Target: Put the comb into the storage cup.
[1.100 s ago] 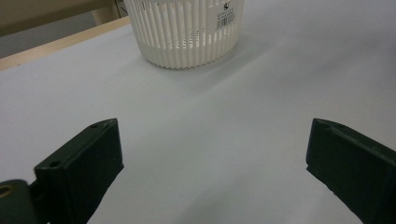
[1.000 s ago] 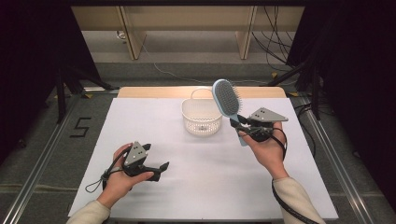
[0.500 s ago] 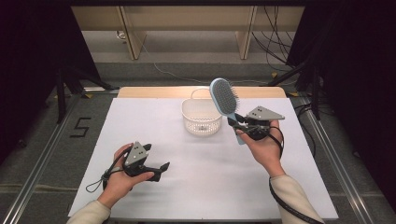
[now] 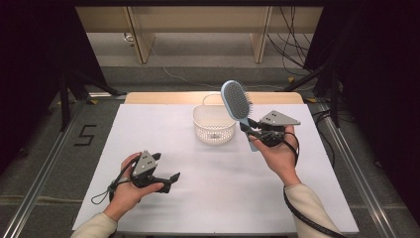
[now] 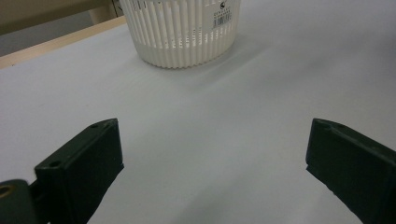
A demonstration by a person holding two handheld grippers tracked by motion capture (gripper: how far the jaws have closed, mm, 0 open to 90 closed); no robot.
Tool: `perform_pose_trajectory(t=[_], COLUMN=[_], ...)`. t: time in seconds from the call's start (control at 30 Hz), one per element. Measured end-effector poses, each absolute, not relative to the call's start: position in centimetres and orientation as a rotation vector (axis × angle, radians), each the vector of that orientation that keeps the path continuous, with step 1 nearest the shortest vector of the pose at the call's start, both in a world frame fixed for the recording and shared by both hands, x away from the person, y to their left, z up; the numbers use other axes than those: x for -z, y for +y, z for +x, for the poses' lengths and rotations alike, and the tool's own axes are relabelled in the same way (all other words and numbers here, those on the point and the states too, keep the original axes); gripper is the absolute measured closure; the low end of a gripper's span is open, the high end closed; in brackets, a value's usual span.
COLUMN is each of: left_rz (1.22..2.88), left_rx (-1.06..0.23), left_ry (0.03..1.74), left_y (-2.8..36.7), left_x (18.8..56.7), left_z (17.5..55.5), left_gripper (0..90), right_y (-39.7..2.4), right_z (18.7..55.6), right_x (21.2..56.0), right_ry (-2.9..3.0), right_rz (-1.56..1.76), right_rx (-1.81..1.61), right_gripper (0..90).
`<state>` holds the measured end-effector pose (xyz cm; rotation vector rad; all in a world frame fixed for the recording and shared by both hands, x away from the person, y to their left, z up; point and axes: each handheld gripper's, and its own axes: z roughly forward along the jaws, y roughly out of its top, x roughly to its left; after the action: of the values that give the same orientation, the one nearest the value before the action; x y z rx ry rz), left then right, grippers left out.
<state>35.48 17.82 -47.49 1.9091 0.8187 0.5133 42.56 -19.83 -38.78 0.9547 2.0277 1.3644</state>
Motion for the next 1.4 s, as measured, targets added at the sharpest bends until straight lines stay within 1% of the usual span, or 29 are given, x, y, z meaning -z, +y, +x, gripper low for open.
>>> perform_pose_trajectory(t=[1.4], left_rz=[1.908], left_rx=[-0.516], left_ry=[0.816], left_y=[17.83], left_x=[47.4], left_z=[35.43], left_gripper=[3.3], right_y=[-19.01], right_z=[43.47], right_x=[38.17], right_ry=[2.015], right_rz=[0.94], right_rx=[-1.38], right_gripper=[70.2])
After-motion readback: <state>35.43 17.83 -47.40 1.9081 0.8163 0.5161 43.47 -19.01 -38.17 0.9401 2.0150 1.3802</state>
